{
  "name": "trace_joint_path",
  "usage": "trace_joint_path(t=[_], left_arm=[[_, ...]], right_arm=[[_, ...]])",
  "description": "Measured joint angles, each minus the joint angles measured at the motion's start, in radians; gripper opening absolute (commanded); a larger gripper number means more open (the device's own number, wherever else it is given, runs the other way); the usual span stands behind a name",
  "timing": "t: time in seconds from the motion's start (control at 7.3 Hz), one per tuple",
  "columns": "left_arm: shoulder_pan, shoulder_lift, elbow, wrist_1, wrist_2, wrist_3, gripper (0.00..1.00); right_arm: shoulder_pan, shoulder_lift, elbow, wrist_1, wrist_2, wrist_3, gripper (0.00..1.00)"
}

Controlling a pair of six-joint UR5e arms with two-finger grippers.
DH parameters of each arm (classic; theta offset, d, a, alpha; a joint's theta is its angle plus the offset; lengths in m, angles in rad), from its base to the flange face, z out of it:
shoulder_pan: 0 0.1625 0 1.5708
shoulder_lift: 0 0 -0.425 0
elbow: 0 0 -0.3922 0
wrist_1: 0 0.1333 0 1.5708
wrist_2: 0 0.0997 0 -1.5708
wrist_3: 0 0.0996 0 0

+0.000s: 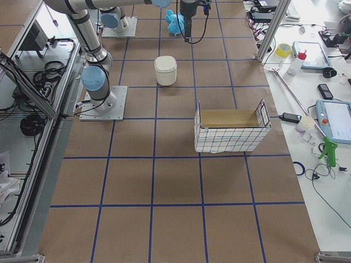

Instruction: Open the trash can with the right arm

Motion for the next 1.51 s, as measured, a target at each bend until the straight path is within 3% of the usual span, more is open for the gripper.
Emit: trace_joint_path(t=[0.82, 1.51], left_arm=[[0.000, 0.000, 0.000, 0.000, 0.000, 0.000, 1.00], [0.000, 0.000, 0.000, 0.000, 0.000, 0.000, 1.00]], right_arm=[[0.000, 0.003, 0.000, -0.019, 0.001, -0.010, 1.00], [0.002, 0.007, 0.002, -0.016, -0.050, 0.042, 1.00]])
